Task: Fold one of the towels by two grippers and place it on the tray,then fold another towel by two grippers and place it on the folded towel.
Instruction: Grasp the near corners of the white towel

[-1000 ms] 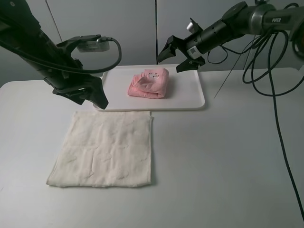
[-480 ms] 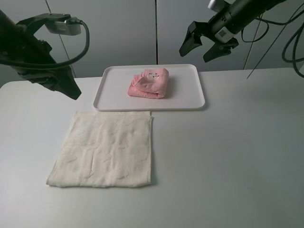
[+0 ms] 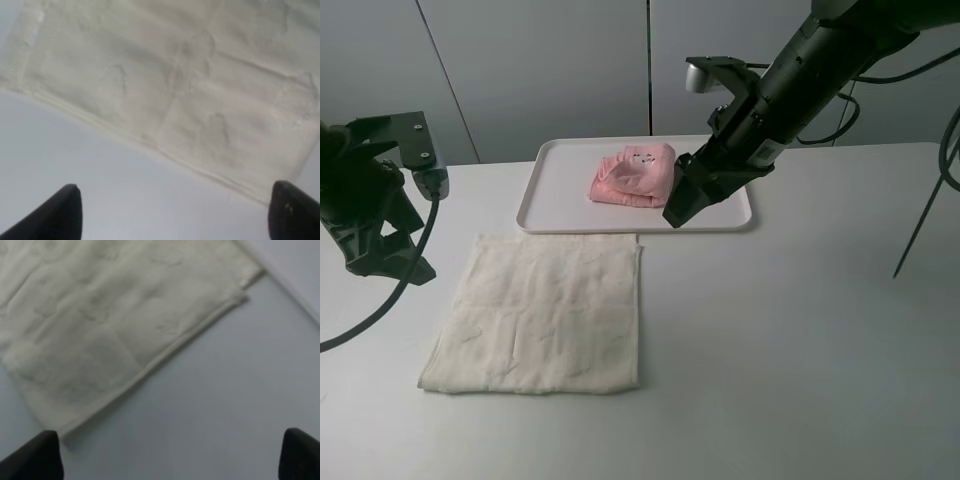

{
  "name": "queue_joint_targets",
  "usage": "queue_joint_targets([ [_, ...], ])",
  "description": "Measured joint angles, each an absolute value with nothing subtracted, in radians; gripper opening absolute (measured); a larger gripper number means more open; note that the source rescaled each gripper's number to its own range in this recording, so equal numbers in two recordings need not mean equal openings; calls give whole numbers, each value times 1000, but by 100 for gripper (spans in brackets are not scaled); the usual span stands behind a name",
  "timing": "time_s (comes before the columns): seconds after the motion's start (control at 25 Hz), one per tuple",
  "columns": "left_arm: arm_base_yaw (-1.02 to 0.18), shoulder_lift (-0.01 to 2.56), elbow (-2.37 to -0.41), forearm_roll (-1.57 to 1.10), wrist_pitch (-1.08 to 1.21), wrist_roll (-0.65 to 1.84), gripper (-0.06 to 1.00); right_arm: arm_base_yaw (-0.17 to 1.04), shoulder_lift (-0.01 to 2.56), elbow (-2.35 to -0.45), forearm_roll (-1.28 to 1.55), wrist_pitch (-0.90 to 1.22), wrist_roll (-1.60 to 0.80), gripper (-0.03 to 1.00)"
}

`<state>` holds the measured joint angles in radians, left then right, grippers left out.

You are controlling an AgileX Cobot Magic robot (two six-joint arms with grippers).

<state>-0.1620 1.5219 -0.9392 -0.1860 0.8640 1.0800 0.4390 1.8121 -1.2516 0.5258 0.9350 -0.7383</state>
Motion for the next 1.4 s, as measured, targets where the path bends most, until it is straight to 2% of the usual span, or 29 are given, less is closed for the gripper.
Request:
queue_joint_targets([
  [0.12, -162, 1522, -915, -183, 877, 1170, 96, 565, 1812, -1245, 478, 937, -861, 93],
  [0.28, -162, 1520, -859, -183, 877, 1228, 96, 687, 1812, -1241, 451, 892, -898, 93],
  [0.52, -162, 1517, -695, -137, 794, 1257, 99, 802, 1812, -1241, 405, 845, -904, 99],
  [0.72, -192, 1515, -577, -119, 672, 1258, 100, 894, 1847, -1241, 344, 841, -871, 100],
  [1.0, -309, 1547, -544, -20, 603, 1184, 100, 977, 1933, -1241, 268, 841, -832, 100],
  [1.4, -321, 1657, -544, 9, 502, 1154, 100, 989, 1966, -1241, 193, 831, -779, 100],
])
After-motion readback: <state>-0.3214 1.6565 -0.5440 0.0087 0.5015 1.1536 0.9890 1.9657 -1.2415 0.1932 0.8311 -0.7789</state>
